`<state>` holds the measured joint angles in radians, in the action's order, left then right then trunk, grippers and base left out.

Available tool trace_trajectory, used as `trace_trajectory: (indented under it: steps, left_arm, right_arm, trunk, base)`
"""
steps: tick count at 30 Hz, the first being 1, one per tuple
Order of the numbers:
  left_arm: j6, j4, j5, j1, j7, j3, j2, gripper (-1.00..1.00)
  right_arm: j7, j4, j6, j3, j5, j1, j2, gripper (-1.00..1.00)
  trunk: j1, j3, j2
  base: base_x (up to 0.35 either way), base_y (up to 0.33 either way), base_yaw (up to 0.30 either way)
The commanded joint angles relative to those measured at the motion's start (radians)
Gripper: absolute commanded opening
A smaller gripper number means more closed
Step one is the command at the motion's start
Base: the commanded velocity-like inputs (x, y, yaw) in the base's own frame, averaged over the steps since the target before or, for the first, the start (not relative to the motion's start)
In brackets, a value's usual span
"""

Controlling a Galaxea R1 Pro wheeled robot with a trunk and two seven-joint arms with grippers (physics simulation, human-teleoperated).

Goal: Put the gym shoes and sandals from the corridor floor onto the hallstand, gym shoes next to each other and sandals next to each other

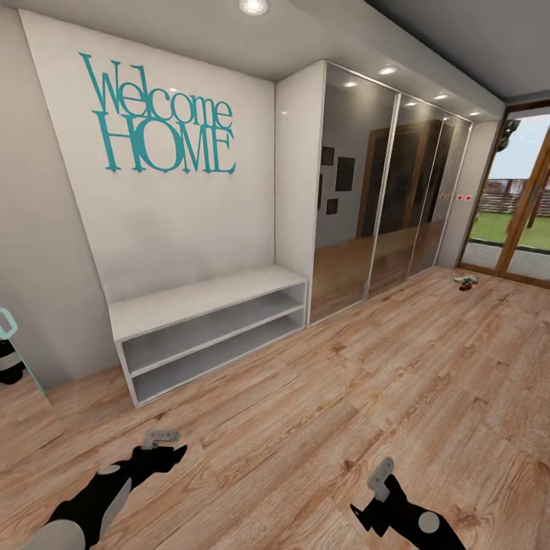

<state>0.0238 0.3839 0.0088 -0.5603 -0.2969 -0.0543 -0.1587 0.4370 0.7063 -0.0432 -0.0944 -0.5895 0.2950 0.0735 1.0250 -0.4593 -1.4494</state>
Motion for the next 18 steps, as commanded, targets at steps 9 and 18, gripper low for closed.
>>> trace_trajectory:
  steps: [9,18]
  left_arm:
    - [0.003,0.009,0.004,0.006,-0.010,0.000,0.002,1.00]
    - [0.005,0.019,-0.001,-0.006,-0.019,0.003,0.004,1.00]
  right_arm:
    - [0.007,-0.009,0.000,-0.005,-0.009,0.002,-0.001,1.00]
    - [0.005,-0.054,0.000,-0.003,-0.010,0.003,-0.001,1.00]
  trunk:
    - [0.000,-0.001,-0.001]
    - [0.008,-0.007,-0.015]
  base:
    - [0.000,0.000,0.000]
    - [0.000,0.000,0.000]
